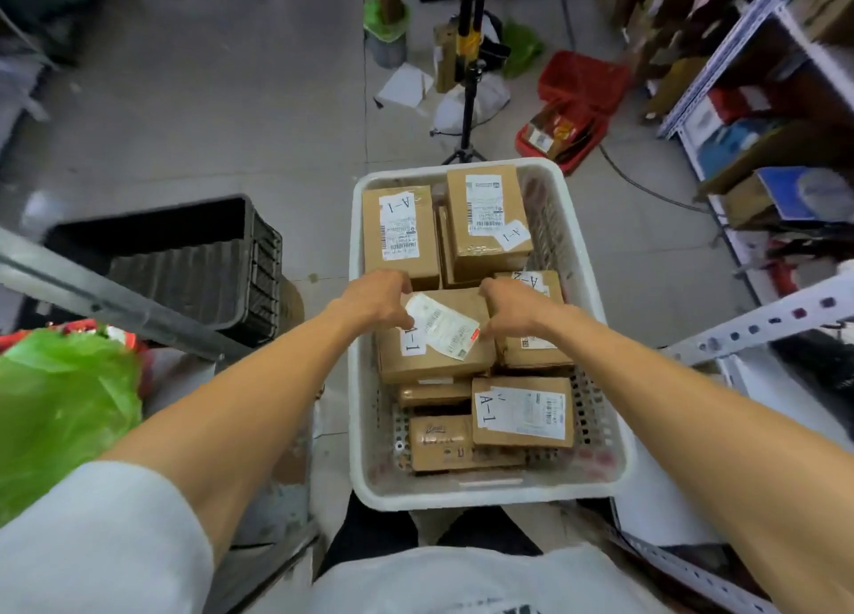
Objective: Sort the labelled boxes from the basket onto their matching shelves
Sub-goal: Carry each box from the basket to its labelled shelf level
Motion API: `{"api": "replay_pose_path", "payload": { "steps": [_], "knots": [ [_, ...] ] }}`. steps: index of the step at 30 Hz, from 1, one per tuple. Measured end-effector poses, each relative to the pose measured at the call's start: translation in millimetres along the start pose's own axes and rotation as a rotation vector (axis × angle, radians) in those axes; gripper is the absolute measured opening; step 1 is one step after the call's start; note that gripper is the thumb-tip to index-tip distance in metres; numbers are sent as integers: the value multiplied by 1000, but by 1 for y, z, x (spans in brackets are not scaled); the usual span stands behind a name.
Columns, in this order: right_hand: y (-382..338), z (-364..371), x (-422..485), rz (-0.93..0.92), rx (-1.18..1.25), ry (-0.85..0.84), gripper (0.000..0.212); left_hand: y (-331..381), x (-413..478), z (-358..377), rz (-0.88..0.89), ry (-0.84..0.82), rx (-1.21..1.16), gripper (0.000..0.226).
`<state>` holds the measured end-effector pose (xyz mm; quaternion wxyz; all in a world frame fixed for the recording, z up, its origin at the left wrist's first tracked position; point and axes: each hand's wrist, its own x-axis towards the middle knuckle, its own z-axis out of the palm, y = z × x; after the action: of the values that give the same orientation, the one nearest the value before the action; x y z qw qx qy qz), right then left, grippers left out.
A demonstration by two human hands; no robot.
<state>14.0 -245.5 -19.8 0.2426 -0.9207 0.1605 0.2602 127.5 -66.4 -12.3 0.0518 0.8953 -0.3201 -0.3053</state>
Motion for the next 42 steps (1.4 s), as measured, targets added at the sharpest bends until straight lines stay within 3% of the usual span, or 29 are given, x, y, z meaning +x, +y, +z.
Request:
{"api": "replay_pose_path", "payload": {
  "steps": [3, 8, 15, 22, 25, 33, 38, 42],
  "knots": [
    [6, 3, 11, 62, 45, 21, 50, 3, 29, -2, 80, -53, 58, 58],
    [12, 24, 21, 232, 196, 21, 75, 6, 74, 11, 212, -158, 162, 65],
    [18, 81, 52, 478, 440, -117, 63, -19, 130, 57, 256, -353, 284, 68],
    [6, 96, 51, 651, 743, 89, 71, -28, 124, 66, 245, -295, 169, 52],
    [-1, 94, 47, 661, 744, 136, 68, -32, 116, 63, 215, -268, 84, 46],
    [-14, 47, 37, 502, 622, 342, 32, -48, 91, 57, 106, -173, -223, 39],
    [-9, 38, 28, 474, 823, 401, 54, -44, 86, 63, 75, -138, -304, 44],
    [-8, 58, 26, 506, 1196, 429, 68, -42, 85, 69, 49, -107, -343, 39]
  ]
}}
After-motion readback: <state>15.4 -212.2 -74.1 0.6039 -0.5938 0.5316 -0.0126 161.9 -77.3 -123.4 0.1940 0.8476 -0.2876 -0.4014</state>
